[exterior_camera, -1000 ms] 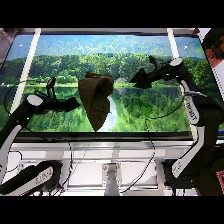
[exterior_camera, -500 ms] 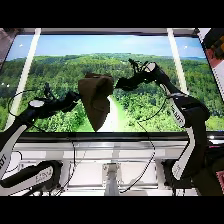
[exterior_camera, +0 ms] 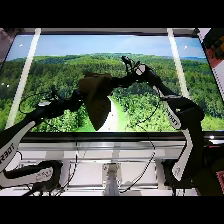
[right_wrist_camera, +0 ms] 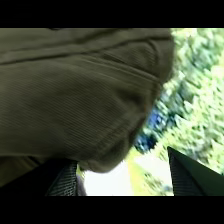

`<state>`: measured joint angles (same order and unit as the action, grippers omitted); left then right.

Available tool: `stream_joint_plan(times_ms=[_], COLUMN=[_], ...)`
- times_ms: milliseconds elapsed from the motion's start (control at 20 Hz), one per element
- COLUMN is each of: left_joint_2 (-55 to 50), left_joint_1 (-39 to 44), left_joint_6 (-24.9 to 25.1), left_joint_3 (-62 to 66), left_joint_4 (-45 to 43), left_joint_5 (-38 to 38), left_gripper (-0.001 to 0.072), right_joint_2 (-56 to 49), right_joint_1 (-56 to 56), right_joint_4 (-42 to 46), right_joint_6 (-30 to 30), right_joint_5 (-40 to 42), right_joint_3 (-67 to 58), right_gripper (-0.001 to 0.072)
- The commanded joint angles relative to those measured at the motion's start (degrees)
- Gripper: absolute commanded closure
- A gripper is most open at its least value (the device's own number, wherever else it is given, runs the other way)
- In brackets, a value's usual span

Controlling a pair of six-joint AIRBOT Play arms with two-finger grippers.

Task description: Fold the clothes and pants, and hang the long-sleeved shirts on hangers.

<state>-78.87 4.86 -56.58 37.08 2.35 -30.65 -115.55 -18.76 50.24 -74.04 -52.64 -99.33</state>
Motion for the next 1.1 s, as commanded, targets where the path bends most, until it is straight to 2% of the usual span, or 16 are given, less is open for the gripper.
stream_joint_plan(times_ms=[0,100,150,200,350,500,700,800,950,1050], left_joint_2=[-1.42,-1.42,-1.42,-1.4,-0.63,3.1,9.75,12.87,16.41,17.14], left_joint_1=[0.55,0.59,0.57,0.57,0.07,-0.94,0.04,2.21,5.51,7.52], left_joint_6=[5.9,7.04,8.04,9.62,12.72,17.27,16.9,16.74,16.76,16.76], left_joint_3=[1.64,3.61,4.68,5.75,8.94,12.22,13.55,13.55,13.55,13.55], left_joint_4=[7.21,7.15,7.17,7.13,7.13,4.46,-11.26,-18.47,-22.67,-25.14], left_joint_5=[0.02,0.02,0.02,0.0,-0.02,0.02,0.02,0.04,0.44,2.25], left_gripper=[0.0378,0.0646,0.0693,0.0694,0.0696,0.0697,0.0697,0.0697,0.0697,0.0697], right_joint_2=[0.0,0.07,0.07,0.07,1.42,6.67,17.49,22.12,26.88,28.09], right_joint_1=[-1.66,-2.43,-2.4,-2.19,0.11,3.63,6.03,5.51,5.16,5.2], right_joint_4=[-0.46,-0.48,-0.09,0.17,1.9,8.63,11.5,11.5,11.5,12.59], right_joint_6=[0.09,0.17,0.2,0.02,-1.33,-5.27,-5.35,-5.35,-5.35,-5.31], right_joint_5=[1.95,3.04,3.04,2.54,-1.73,-7.23,-15.15,-22.03,-34.18,-39.17], right_joint_3=[-0.44,-0.55,-0.55,-0.55,-0.55,-0.55,-0.55,-0.55,-0.55,-0.55], right_gripper=[0.02,0.0313,0.0546,0.0688,0.0689,0.0689,0.0689,0.0688,0.0688,0.0688])
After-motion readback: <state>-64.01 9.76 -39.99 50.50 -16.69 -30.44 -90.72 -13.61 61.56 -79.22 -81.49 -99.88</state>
